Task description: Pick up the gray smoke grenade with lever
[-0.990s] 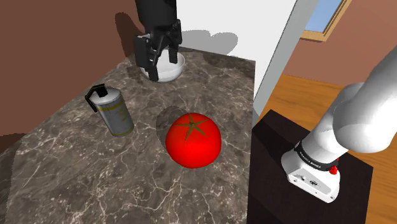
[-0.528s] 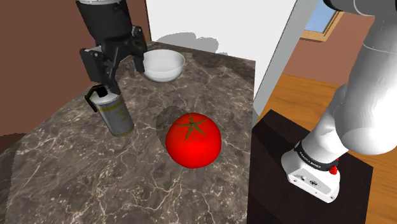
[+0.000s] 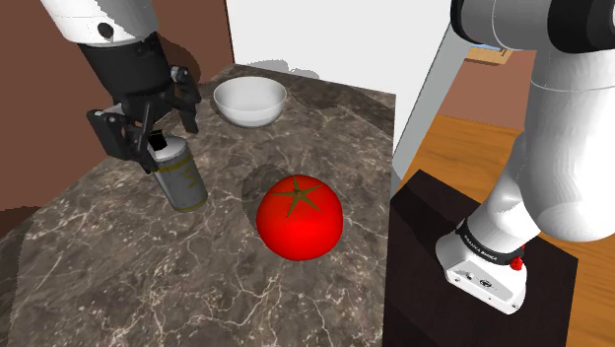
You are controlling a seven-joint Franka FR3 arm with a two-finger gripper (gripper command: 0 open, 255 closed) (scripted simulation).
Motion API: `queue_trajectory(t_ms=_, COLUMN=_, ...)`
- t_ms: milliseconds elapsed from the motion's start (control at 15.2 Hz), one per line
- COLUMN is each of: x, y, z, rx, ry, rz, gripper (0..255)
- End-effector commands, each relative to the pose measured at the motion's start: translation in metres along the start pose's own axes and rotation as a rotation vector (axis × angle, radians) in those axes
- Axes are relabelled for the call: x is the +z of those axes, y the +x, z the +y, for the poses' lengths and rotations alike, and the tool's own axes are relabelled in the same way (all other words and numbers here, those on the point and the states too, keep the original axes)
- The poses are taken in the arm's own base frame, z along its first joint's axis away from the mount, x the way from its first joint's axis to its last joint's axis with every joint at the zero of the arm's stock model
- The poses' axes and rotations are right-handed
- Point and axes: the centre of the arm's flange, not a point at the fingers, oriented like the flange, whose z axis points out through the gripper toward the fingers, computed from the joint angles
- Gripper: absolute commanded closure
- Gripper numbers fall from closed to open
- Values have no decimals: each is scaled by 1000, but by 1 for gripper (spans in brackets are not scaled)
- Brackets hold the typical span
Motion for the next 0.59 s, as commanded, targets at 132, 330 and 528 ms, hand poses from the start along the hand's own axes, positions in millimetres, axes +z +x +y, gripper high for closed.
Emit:
queue_trajectory(t_ms=132, x=19, y=1, z=-2, rx=0, ry=0, rz=1, gripper=0)
queue_trajectory(t_ms=330, x=19, y=1, z=-1, rx=0, ry=0, rz=0, gripper=255)
queue_trajectory(t_ms=528, x=18, y=1, z=-2, rx=0, ry=0, rz=0, gripper=255)
